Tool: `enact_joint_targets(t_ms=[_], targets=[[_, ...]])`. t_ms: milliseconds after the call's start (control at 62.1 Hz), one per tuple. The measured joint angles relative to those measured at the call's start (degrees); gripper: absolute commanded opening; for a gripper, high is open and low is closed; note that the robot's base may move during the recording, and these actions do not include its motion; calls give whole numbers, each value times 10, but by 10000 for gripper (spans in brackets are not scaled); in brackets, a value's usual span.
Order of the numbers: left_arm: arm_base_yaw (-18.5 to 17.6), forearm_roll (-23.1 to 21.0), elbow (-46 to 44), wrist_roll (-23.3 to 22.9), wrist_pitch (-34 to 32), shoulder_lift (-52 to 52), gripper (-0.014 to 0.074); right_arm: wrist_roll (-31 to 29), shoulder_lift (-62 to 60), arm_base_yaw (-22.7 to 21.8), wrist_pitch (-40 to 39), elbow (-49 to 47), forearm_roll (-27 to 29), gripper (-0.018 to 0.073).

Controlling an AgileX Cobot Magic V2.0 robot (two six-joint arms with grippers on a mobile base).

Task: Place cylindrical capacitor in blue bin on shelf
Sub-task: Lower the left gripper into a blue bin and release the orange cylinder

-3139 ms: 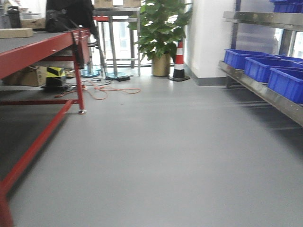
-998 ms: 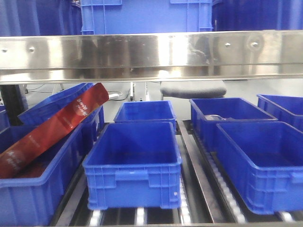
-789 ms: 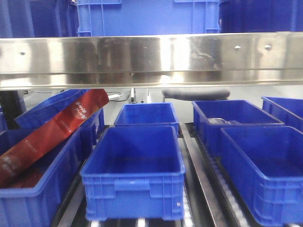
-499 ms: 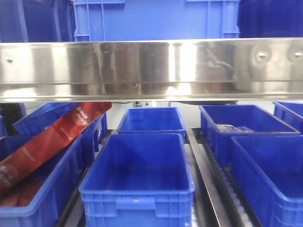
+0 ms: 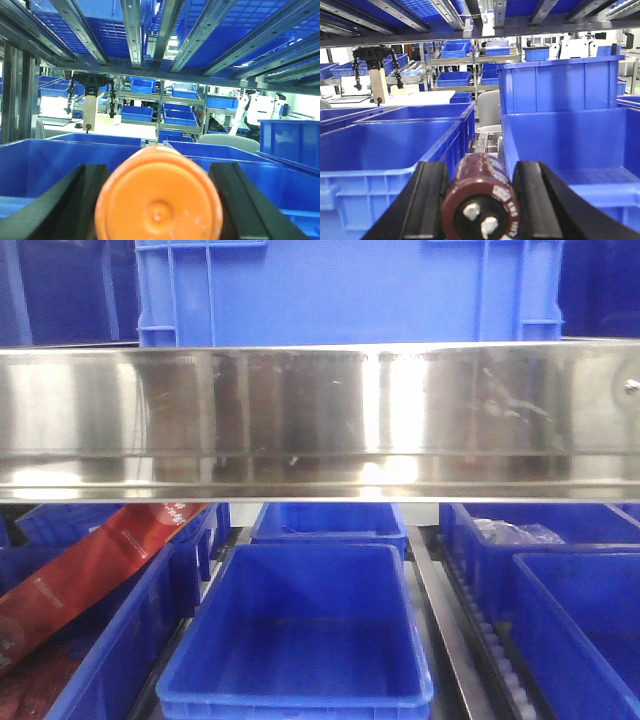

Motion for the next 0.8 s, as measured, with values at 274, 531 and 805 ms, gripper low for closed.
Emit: enact_joint_targets(t_ms=[274,531,805], targets=[[0,0,0,0,0,0,-111,0,0,0,0,0,0,-168],[0,0,0,0,0,0,-111,0,0,0,0,0,0,-168],[0,0,0,0,0,0,-111,0,0,0,0,0,0,-168]])
